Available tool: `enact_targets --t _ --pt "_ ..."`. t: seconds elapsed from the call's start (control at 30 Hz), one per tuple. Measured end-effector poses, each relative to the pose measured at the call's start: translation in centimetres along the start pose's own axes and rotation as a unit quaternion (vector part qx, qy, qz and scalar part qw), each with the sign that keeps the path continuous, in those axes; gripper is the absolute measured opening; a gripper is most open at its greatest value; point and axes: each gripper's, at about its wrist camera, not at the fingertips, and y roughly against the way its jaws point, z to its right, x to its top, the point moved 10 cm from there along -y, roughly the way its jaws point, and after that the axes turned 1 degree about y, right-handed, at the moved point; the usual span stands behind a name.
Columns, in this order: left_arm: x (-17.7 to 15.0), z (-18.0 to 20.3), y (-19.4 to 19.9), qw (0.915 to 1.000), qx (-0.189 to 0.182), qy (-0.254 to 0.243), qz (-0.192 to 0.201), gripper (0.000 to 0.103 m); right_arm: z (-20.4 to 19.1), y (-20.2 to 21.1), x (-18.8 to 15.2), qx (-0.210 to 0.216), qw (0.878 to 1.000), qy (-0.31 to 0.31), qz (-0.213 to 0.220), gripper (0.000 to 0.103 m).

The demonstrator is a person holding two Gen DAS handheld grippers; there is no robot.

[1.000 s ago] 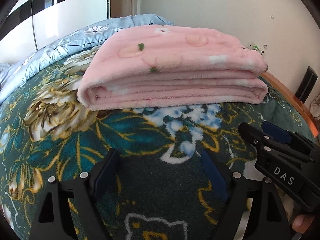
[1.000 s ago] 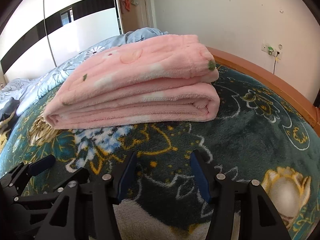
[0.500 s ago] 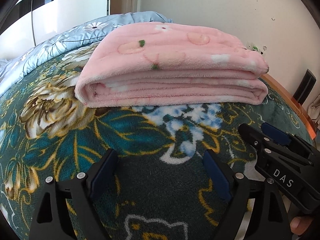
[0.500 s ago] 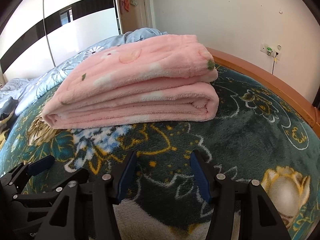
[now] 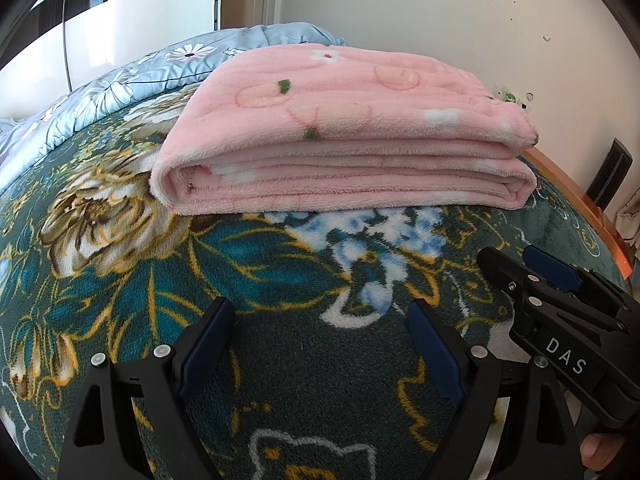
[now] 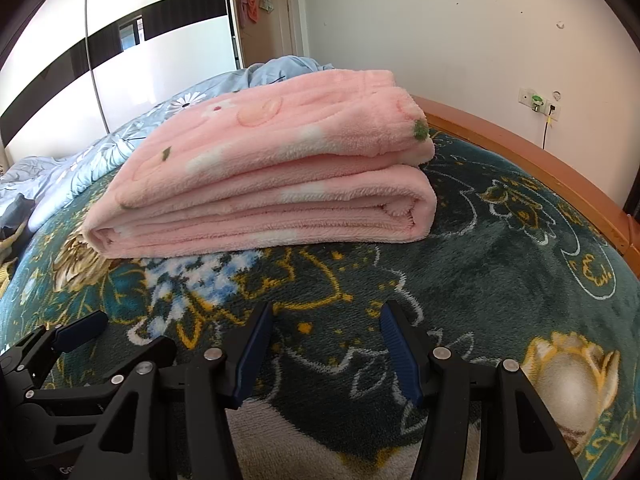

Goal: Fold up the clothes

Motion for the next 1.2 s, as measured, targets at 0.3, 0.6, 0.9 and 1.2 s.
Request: enact_targets --t 0.3,0.6,0.9,1.2 --pt "-0.2 0.1 0.3 1.0 -0.001 0.0 0.0 0.089 -0.4 -0.3 0.3 0.001 1.0 0.001 0.0 0.06" --pt "-0.3 0.2 0.3 1.0 -0.001 0.0 0.0 0.089 -0.7 -0.5 0.5 0.0 1.0 0.002 0.0 0.06" --pt "-0.2 0.2 0.2 1.0 -0.001 0.0 0.0 0.089 -0.7 -0.6 0.5 0.0 1.0 0.002 0.0 0.06" --pt "-0.3 0.2 0.2 1.0 -0.001 -0.001 0.0 0.089 -0.7 -0.7 0.5 0.001 1.0 0.002 0.0 0.06"
